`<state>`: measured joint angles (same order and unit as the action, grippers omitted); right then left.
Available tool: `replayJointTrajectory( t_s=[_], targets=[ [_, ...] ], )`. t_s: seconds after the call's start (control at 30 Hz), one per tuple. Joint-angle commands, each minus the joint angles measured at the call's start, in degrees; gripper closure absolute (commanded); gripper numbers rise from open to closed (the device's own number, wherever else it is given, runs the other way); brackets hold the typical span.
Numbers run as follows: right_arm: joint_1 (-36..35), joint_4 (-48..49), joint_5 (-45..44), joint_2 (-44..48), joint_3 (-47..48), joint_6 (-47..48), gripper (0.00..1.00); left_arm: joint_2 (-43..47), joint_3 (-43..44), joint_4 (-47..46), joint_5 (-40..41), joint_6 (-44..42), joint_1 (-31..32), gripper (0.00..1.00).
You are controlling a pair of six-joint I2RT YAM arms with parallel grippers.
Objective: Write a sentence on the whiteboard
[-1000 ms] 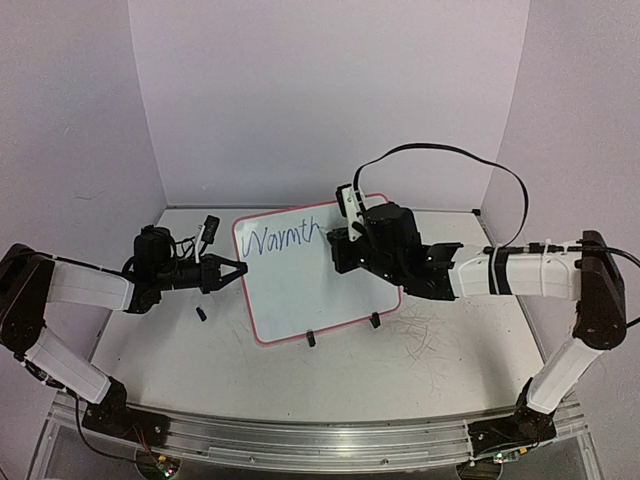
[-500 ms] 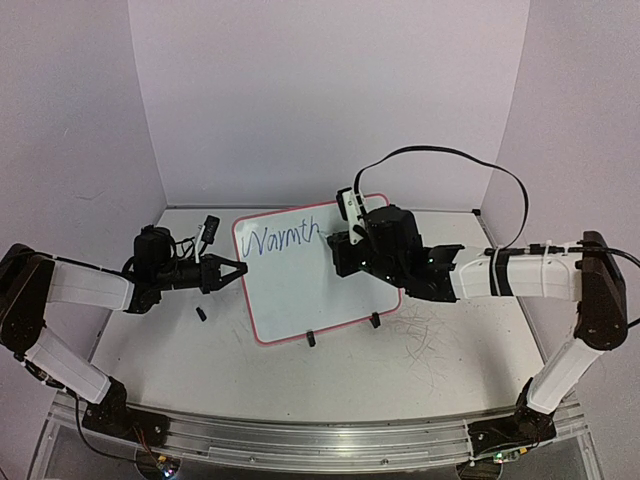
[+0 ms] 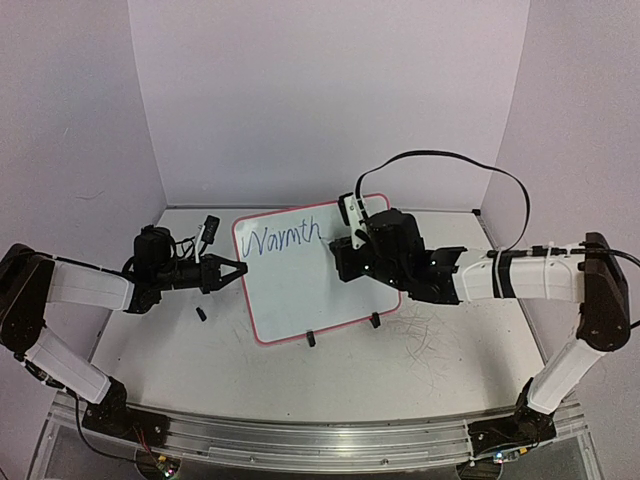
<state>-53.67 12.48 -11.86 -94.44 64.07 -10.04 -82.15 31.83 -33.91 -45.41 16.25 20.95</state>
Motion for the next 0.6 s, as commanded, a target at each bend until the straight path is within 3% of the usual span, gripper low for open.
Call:
replayJointTrajectory(
  t_s=[0.0,0.27,0.57],
  targets=[
    [0.44,-1.69,-1.18,1.81,-0.70,-0.30,1.00,0.54,2.00,-0.08,1.57,-3.94,-0.18,1.00],
    [0.42,-1.39,-2.10,5.22,-1.05,1.00,1.00,0.35,1.92,-0.07,1.67,-4.03,-0.20,1.00],
    [1.72,4.57,2.94,24.46,-9.51,9.48,1.00,0.52,1.99,0.09,2.09,-4.21,-0.20,1.00]
  ],
)
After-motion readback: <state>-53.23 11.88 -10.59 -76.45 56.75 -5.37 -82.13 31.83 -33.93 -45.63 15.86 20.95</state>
